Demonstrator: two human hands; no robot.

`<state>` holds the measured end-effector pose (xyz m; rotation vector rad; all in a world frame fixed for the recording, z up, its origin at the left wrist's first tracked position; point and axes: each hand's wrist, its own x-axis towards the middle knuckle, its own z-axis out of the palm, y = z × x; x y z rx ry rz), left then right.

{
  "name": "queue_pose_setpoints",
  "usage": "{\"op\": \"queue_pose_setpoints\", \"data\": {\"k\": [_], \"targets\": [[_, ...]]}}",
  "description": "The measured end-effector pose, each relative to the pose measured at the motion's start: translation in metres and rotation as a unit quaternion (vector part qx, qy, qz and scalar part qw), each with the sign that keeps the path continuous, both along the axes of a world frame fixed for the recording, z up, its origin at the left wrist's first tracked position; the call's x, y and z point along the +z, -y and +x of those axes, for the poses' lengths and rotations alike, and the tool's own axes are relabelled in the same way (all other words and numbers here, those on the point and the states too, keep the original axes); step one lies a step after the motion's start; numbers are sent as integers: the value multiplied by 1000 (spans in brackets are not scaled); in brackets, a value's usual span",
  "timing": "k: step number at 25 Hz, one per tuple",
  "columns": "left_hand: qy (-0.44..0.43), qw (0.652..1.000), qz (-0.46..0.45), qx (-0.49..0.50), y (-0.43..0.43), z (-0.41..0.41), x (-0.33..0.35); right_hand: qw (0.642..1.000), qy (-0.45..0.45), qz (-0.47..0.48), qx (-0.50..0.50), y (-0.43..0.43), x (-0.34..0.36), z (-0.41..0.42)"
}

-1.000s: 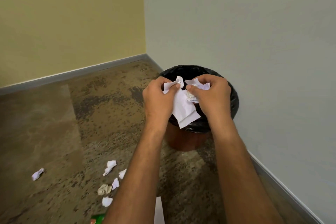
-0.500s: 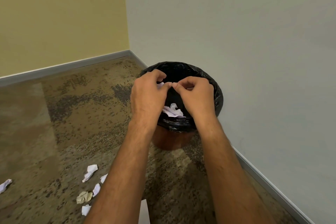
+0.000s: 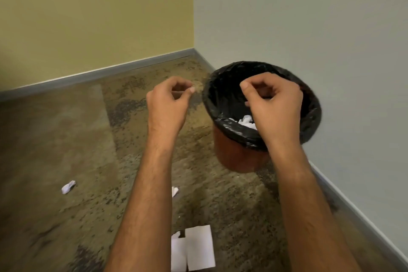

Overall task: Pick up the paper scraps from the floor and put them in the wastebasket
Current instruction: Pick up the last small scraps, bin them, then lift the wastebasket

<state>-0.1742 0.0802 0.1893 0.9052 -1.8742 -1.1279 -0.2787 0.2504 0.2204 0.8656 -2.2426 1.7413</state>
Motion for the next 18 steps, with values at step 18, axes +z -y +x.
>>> {"op": "queue_pose_setpoints", "data": {"k": [18], "targets": [[309,903,242,174,77,243,-178,748,154,606,222,117,-221,166]]}}
